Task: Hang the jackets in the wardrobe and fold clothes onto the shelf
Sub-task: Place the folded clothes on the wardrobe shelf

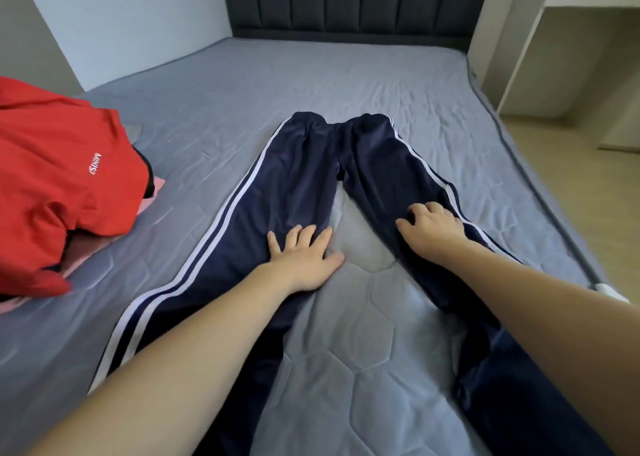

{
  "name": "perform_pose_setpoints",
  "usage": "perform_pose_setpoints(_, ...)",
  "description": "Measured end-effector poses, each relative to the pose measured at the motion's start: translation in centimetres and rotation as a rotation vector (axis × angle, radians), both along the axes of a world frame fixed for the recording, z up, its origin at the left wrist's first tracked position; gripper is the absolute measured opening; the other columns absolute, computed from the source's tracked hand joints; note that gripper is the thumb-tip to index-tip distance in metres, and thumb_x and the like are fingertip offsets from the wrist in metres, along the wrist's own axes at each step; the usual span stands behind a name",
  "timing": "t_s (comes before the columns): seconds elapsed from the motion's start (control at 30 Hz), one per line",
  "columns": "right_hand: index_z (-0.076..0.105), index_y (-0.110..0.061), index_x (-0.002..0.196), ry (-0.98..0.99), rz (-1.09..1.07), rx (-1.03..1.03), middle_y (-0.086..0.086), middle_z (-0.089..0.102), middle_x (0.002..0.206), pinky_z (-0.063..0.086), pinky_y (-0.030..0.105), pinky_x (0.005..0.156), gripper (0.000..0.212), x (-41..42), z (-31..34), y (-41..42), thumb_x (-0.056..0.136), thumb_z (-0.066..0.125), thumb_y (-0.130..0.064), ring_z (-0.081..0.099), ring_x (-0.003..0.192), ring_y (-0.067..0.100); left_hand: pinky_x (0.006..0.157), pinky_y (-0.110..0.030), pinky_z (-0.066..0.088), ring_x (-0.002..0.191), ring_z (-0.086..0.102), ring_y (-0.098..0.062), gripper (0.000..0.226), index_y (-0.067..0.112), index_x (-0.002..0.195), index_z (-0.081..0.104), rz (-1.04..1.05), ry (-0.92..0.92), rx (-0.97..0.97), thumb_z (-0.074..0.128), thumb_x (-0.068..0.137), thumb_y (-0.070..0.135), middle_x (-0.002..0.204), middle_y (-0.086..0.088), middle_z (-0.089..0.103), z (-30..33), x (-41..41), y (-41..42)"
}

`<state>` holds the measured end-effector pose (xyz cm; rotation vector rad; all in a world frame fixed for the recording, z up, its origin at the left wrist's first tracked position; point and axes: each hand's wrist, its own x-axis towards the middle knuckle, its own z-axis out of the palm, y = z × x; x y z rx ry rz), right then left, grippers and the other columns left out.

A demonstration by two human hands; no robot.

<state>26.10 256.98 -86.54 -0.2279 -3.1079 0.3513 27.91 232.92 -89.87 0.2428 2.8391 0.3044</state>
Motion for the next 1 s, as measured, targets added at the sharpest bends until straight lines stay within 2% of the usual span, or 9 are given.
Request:
perform_pose_setpoints(0.13,0.04,-0.022,0.14,-0.049,-0.022,0.016,0.011,0.035,0.148,0.022,0.048,0.11,0.056,-2.5,-0.1,0.9,0.092,0.036,-0.05,0.031,0.135,0.035,0.115,-0.058,-0.009,0.149,0.008,-0.021,0.08,0.041,0.153,0.0,0.08,0.122,0.134,0.011,0.081,0.073,0.162,0.01,0.012,2.3,-2.9,-1.3)
perform_pose_setpoints(0.23,0.018,-0.035,0.151,-0.079,0.009,0.05,0.008,0.009,0.161,0.002,0.054,0.115,0.064,-5.1,-0.4,-0.3,0.093,0.026,-0.06,0.006,0.147,0.035,0.115,-0.058,-0.013,0.151,-0.005,-0.019,0.075,0.044,0.152,-0.005,0.093,0.114,0.07,0.006,0.084,0.072,0.164,0.014,0.0,2.9,-5.9,-2.1)
perform_pose_setpoints(0.3,0.007,-0.041,0.153,-0.123,0.046,0.109,0.006,-0.004,0.163,-0.01,0.059,0.113,0.066,-7.6,-1.1,-1.0,0.093,0.018,-0.066,-0.007,0.148,0.036,0.113,-0.059,-0.017,0.15,-0.013,-0.018,0.071,0.047,0.151,-0.008,0.084,0.095,0.036,0.003,0.085,0.073,0.163,0.015,-0.007,2.1,-8.2,-2.2)
perform_pose_setpoints(0.5,-0.008,-0.046,0.15,-0.179,-0.027,0.09,0.011,-0.014,0.161,-0.017,0.06,0.111,0.075,-15.6,-4.6,-1.1,0.085,0.008,-0.079,-0.015,0.147,0.036,0.108,-0.064,-0.022,0.148,-0.023,-0.018,0.075,0.046,0.151,-0.012,0.222,0.171,0.004,-0.002,0.083,0.077,0.163,0.007,-0.014,-2.2,-16.4,-2.9)
perform_pose_setpoints(0.6,-0.004,-0.041,0.153,-0.027,-0.094,0.018,0.016,-0.008,0.161,-0.013,0.056,0.113,0.085,-20.1,-5.9,-1.0,0.081,0.01,-0.083,-0.009,0.148,0.034,0.111,-0.064,-0.016,0.15,-0.014,-0.022,0.078,0.039,0.154,-0.007,0.304,0.395,0.042,-0.004,0.084,0.076,0.165,0.001,-0.004,-3.2,-21.4,-2.6)
perform_pose_setpoints(0.7,0.005,-0.026,0.156,0.145,-0.172,-0.069,0.02,0.002,0.161,-0.004,0.051,0.118,0.092,-24.6,-6.5,-1.6,0.083,0.014,-0.082,-0.001,0.148,0.033,0.115,-0.063,-0.006,0.151,0.001,-0.029,0.079,0.031,0.156,0.004,0.484,0.567,0.084,0.001,0.088,0.07,0.164,-0.008,0.009,-3.0,-26.4,-1.9)
perform_pose_setpoints(0.8,0.013,-0.014,0.155,0.298,-0.258,-0.134,0.016,0.016,0.159,0.005,0.048,0.119,0.097,-28.6,-6.4,-1.8,0.084,0.02,-0.08,0.012,0.146,0.032,0.116,-0.062,0.0,0.149,0.008,-0.034,0.07,0.034,0.156,0.01,0.566,0.595,0.076,0.009,0.093,0.066,0.162,-0.014,0.014,-2.6,-30.5,-1.0)
perform_pose_setpoints(0.87,0.015,-0.013,0.154,0.369,-0.315,-0.174,0.014,0.027,0.156,0.011,0.049,0.117,0.095,-31.0,-6.2,-1.6,0.085,0.025,-0.077,0.022,0.142,0.033,0.113,-0.066,-0.005,0.149,0.002,-0.036,0.068,0.04,0.154,0.013,0.551,0.591,0.038,0.012,0.091,0.068,0.163,-0.016,0.009,-2.6,-32.5,-0.6)
perform_pose_setpoints(1.0,0.019,-0.029,0.151,0.387,-0.291,-0.123,0.016,0.044,0.139,0.02,0.05,0.108,0.071,-34.0,-6.2,-1.4,0.089,0.041,-0.055,0.037,0.128,0.038,0.1,-0.077,-0.015,0.147,-0.016,-0.039,0.075,0.051,0.151,0.009,0.473,0.442,-0.062,0.005,0.081,0.078,0.164,-0.009,-0.007,-3.0,-34.5,-0.8)
